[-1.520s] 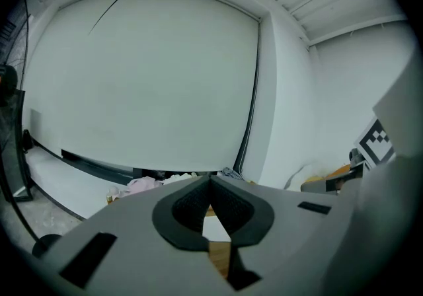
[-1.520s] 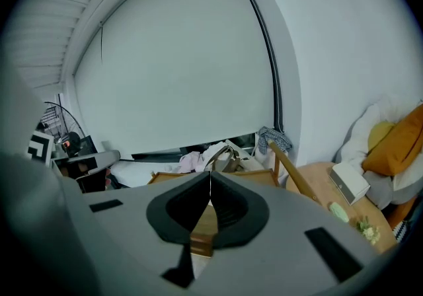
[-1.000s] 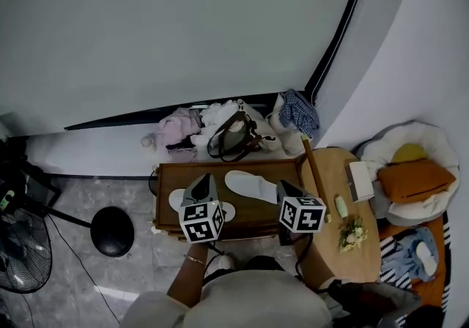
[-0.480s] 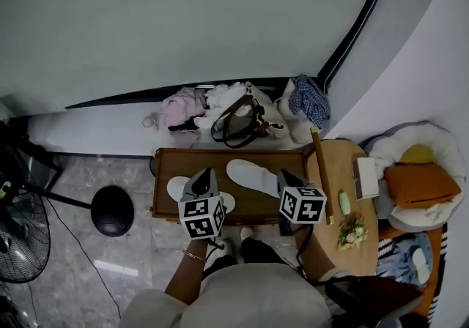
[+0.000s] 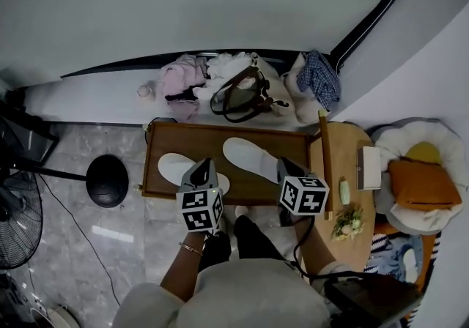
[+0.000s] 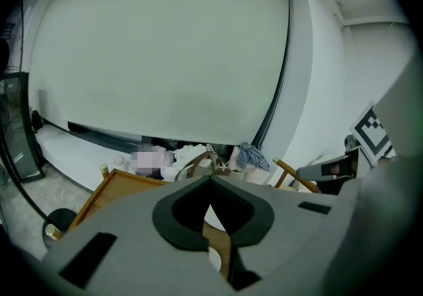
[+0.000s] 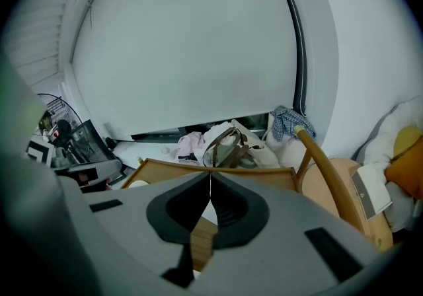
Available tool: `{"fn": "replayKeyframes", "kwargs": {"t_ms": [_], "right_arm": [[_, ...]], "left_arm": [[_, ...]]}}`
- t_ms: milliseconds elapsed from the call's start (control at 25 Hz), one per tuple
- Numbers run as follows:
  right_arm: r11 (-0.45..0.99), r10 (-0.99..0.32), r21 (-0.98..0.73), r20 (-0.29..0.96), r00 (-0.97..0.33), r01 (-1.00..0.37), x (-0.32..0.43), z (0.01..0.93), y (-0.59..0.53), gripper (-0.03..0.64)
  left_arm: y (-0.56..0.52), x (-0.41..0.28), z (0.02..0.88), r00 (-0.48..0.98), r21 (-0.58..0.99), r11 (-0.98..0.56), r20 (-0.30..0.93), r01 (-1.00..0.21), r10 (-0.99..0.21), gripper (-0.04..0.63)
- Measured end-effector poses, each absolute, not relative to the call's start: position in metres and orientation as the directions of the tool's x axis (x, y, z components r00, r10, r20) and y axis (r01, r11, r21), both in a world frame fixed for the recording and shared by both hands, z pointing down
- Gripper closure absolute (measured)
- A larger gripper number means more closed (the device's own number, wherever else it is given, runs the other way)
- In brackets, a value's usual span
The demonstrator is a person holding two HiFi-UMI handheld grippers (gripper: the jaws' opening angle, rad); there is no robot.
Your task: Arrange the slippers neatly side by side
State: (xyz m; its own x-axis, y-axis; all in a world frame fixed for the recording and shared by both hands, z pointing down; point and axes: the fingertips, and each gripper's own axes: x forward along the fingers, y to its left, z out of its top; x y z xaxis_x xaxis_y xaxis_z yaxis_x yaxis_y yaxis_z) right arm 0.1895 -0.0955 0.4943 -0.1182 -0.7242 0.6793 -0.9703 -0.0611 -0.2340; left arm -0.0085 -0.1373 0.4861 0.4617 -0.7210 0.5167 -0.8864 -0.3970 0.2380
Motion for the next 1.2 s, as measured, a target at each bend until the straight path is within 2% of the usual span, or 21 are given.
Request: {"fn": "replayKeyframes", "kwargs": {"t_ms": [440,800,1200], "right_arm": [[-0.029,-0.632,-0.256,0.754,-0.181,-0.966,0.178,0.55,-0.089,0.583],[0.0,-0.602,-0.26,0.771,-0.208,-0.966,0.176,0.568,-0.094,0.583],[0.104,-0.538,-0.268,0.795,-0.281,-0.958,0.17,0.583,-0.112,0.58]], "left_arm": [[-0.12,-0.015,0.542,0.414,0.248,-0.335,0.623,-0.909,-0.664,0.581],[-0.121,-0.013,0.555,0.404,0.236,-0.333,0.641,-0.913,-0.653,0.581],[-0.125,-0.018,0.563,0.377,0.244,-0.288,0.654,-0.926,-0.657,0.581]]}}
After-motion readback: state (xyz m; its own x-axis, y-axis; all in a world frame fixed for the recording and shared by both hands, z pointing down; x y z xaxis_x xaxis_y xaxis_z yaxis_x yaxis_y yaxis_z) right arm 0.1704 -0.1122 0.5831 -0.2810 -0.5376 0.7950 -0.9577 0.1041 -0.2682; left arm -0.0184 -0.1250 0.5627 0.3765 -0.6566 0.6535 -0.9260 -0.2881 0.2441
